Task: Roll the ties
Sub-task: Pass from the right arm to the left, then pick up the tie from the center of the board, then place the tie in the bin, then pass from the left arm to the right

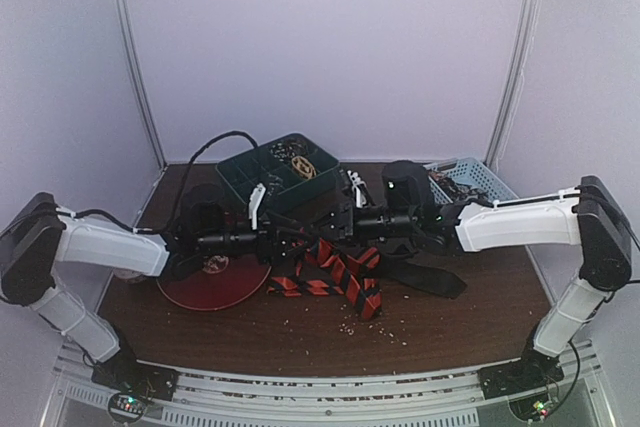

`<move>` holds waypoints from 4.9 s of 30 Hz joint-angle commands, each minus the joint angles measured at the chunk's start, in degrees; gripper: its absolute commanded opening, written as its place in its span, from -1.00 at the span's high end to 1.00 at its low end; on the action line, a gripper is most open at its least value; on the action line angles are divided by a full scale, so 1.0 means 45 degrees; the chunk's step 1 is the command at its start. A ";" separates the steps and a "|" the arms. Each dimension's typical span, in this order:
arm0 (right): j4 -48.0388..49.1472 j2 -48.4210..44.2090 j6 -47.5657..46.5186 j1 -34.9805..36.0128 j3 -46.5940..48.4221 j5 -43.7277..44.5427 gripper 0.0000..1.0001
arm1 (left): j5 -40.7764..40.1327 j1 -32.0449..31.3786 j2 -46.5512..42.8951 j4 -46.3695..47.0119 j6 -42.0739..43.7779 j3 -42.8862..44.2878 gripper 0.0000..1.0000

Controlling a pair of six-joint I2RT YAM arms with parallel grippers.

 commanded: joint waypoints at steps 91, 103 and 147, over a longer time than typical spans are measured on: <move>-0.4715 -0.1486 -0.8851 -0.7839 0.2220 1.6856 0.60 | -0.1792 -0.0963 0.3397 0.0073 -0.1600 0.4305 1.00; -1.0566 -0.0847 -0.5918 -0.7190 0.3738 1.4289 -0.48 | -0.4179 -0.0924 0.3012 -0.1920 -0.0348 0.3478 0.89; -0.0848 -0.4471 -0.8523 -0.0661 -0.3353 -0.0176 0.01 | 0.1884 -0.0916 0.0228 0.2393 -0.3782 0.2542 1.00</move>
